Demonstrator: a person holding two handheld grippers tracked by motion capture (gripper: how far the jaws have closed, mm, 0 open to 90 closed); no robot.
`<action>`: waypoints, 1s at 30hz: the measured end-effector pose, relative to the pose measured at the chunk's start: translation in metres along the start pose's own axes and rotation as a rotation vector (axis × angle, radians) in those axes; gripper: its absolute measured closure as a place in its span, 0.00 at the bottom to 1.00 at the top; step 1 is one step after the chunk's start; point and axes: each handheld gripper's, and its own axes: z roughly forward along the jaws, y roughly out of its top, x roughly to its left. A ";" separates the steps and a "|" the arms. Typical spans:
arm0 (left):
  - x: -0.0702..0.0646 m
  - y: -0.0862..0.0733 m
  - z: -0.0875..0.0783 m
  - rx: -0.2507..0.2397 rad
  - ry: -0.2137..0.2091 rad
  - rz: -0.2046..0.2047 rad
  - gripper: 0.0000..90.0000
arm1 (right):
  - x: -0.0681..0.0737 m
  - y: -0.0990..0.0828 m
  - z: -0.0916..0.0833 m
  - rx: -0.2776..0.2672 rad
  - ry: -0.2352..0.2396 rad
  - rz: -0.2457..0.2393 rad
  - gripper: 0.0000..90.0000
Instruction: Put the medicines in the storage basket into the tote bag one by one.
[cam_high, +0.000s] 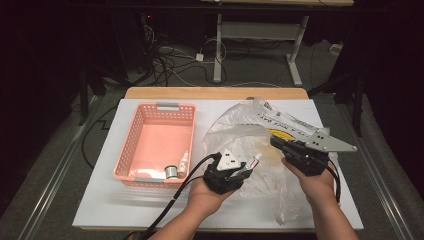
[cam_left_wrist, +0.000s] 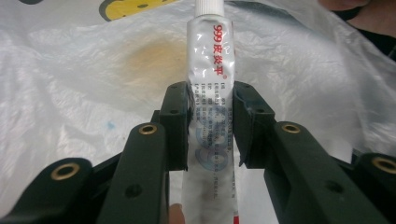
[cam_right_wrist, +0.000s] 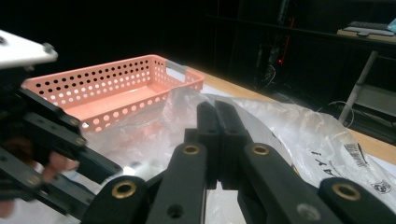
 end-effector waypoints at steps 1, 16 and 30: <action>0.000 0.001 0.004 0.003 0.003 0.001 0.75 | 0.000 0.001 0.000 -0.003 0.001 0.002 1.00; 0.000 0.016 0.059 0.041 0.063 0.004 0.75 | -0.001 0.003 -0.001 -0.020 0.007 0.010 1.00; 0.021 0.018 0.096 0.047 0.119 -0.037 0.75 | -0.006 0.001 -0.001 -0.021 0.004 0.025 1.00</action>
